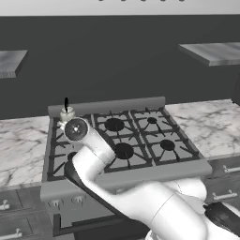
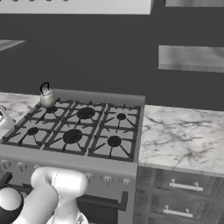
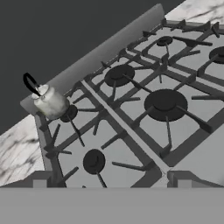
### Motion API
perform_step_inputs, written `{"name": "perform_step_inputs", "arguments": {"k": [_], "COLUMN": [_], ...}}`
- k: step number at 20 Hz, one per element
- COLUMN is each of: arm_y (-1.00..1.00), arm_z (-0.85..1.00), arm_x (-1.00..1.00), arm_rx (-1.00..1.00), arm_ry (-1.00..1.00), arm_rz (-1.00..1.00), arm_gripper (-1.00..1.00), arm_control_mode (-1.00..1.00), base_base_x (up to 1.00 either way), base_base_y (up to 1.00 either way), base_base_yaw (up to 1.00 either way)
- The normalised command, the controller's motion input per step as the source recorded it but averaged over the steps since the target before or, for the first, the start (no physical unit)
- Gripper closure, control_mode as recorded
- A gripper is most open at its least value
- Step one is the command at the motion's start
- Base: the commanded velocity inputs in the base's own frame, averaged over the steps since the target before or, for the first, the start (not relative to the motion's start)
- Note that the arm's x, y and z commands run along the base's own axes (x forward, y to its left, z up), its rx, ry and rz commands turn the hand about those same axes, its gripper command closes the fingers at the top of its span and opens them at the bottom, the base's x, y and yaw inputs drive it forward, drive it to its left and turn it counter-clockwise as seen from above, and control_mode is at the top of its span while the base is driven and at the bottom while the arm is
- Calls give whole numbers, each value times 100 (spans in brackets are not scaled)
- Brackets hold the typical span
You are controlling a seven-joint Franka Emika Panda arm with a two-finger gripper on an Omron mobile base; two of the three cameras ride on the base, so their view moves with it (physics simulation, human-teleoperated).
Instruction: The kettle is done boiling. Turn off the stove, then wait for 300 timesteps before moving the kettle to the dining table.
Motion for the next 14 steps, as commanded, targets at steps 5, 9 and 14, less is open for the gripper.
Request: {"name": "perform_step_inputs", "arguments": {"k": [5,9,14], "arm_y": [-5,-1,0], "arm_z": [29,11,-12], "arm_x": [48,44,0], "arm_rx": [0,0,-1], "arm_ry": [26,19,-2], "arm_rz": [4,8,3], "arm_gripper": [-100,-100,-100], "arm_control_mode": [-100,-100,-100], "base_base_x": [0,0,0], "base_base_y": [0,0,0], "base_base_yaw": [0,0,0]}}
